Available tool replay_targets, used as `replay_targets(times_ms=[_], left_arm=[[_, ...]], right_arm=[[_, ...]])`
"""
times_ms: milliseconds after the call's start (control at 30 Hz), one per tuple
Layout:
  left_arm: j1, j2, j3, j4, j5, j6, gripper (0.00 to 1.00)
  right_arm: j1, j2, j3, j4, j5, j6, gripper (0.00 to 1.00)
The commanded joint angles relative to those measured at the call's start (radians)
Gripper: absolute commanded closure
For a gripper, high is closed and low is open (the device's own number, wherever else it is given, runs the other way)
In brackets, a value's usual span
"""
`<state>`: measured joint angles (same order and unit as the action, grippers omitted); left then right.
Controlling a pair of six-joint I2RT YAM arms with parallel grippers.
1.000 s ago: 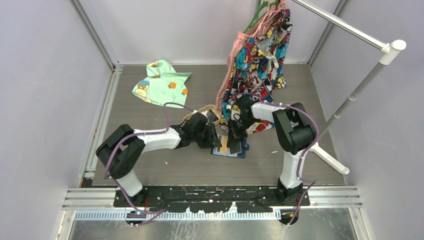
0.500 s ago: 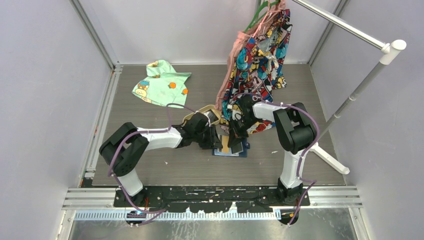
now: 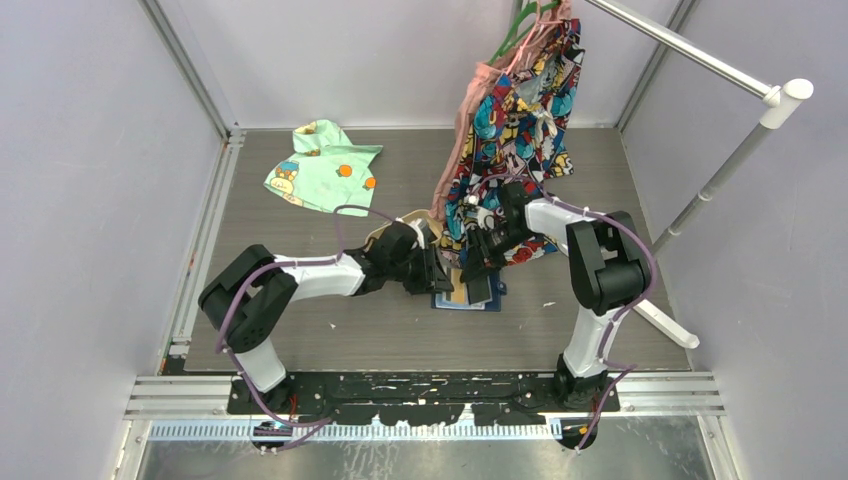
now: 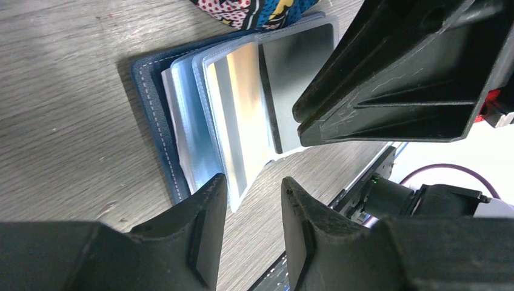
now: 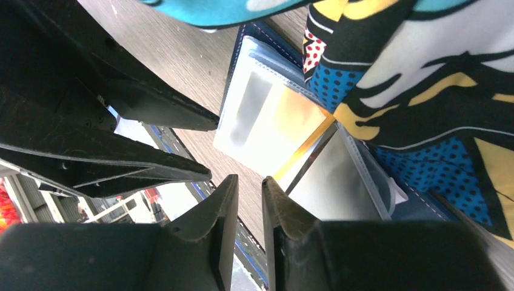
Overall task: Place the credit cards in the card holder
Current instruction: Insert the credit card into the card holder.
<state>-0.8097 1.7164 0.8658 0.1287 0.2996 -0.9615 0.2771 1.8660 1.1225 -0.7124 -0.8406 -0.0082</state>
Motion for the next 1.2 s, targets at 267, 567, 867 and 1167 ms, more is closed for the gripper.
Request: replay_targets(times_ms=[267,567,867,1167], left_arm=[[-0.010,0.036,0.078,0.115,0.075,-0.027,0.60],[-0.039,0.130,0.176,0.129,0.124,-0.033,0.59],[-0.050,0.183,0.235,0.069,0.130,-0.028,0.58],[-0.050,0.167,0.234,0.002,0.092,-0.003,0.59]], right_arm=[[-0.048,-0.060,0.002,-0.020,0.076,-0.032,0.71],[-0.110,-0.078,0.002,-0.019,0.074,-0.023,0.67],[-0.174,-0.097,-0.012,-0.009,-0.025,-0.009,0.61],[-0.175,-0.121,-0.018,-0.004,-0.013,-0.020,0.63]])
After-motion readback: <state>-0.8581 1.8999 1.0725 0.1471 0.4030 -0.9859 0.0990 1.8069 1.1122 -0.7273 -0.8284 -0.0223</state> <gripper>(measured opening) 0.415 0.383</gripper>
